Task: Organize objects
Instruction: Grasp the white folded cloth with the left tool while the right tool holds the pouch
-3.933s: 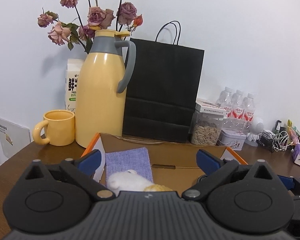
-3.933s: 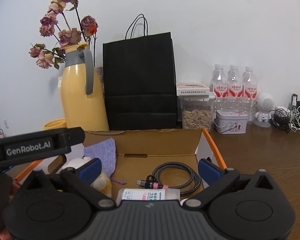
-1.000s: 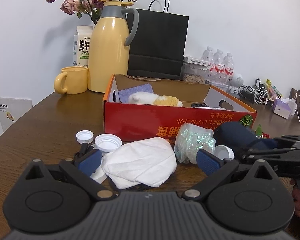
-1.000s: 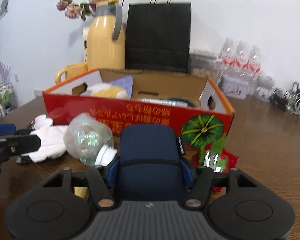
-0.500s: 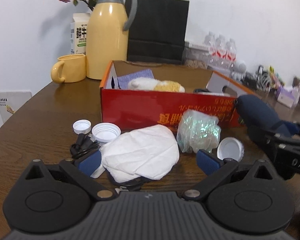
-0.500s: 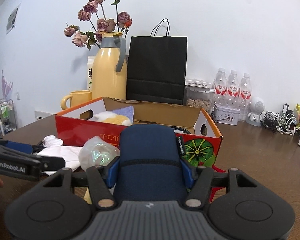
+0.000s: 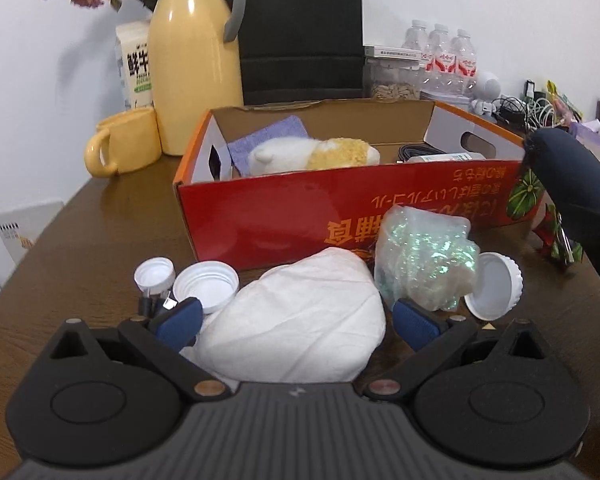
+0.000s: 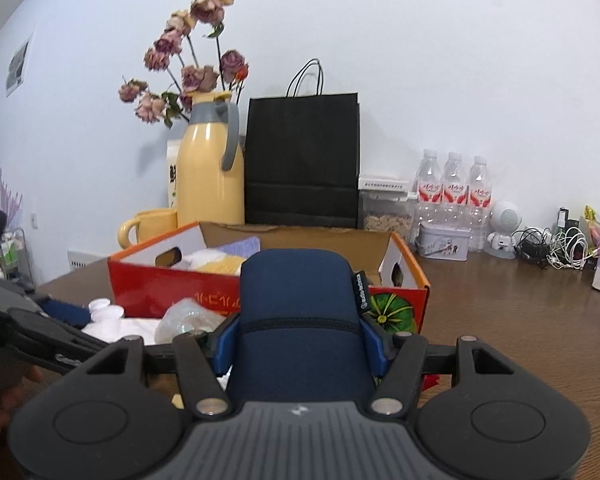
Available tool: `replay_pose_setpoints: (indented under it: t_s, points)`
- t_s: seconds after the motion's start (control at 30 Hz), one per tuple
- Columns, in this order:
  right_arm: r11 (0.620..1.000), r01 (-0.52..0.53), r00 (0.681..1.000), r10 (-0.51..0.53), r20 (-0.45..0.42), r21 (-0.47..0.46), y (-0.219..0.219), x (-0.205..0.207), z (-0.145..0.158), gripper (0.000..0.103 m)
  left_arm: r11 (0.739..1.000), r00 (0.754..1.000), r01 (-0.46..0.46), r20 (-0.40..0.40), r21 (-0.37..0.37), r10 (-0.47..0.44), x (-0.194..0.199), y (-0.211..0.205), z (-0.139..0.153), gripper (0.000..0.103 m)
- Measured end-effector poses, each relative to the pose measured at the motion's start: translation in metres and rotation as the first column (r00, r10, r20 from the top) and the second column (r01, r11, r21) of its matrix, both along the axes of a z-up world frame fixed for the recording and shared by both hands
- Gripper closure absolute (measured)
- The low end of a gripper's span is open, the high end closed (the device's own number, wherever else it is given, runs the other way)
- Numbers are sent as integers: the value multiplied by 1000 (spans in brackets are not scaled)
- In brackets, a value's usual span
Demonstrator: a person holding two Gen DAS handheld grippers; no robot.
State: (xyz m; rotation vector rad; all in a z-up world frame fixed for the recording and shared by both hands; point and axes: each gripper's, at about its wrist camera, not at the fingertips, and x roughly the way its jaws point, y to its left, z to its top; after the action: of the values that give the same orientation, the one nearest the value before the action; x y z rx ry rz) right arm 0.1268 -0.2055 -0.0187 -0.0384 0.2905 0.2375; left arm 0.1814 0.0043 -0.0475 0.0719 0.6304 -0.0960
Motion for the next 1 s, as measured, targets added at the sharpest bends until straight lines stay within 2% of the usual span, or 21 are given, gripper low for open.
replay_pose_setpoints:
  t_s: [0.13,0.17,0.43,0.53,0.67,0.7,0.73,0.77,0.8,0.87,1.0]
  points:
    - [1000,-8,1000,8,3,3,0,-1,1,43,999,1000,11,-5,-40,-11,1,4,0,1]
    - [1000,-9,1000,9,5,3,0,-1,1,43,999,1000,17,-7,-46,-17,1,5,-1,6]
    - [1000,-7,1000,7,18,3,1,-4,2,43,997,1000,21,14,-79,-20,-5,6,1,16]
    - [1000,-6,1000,6,19,4,1,-4,2,43,996,999,13,44,-88,-9,-10,7,3,27]
    - [1000,-5,1000,5,20,4,1,-4,2,43,995,998,4,55,-98,1,-15,7,4,35]
    - [1000,-5,1000,5,20,3,0,-4,2,43,995,999,1,54,-99,4,-15,7,4,35]
    - [1000,-6,1000,6,20,4,0,-5,2,43,995,999,-3,51,-100,8,-15,8,4,30]
    - [1000,-6,1000,6,21,4,1,-5,2,43,995,999,-10,49,-99,15,-15,8,4,20]
    - [1000,-6,1000,6,22,4,1,-5,2,43,995,999,-17,50,-99,22,-15,8,4,16]
    - [1000,-6,1000,6,22,4,1,-5,2,43,994,998,-31,49,-100,36,-15,9,4,2]
    - [1000,-7,1000,7,22,4,1,-5,2,43,992,997,-77,-4,-103,77,-8,13,0,0]
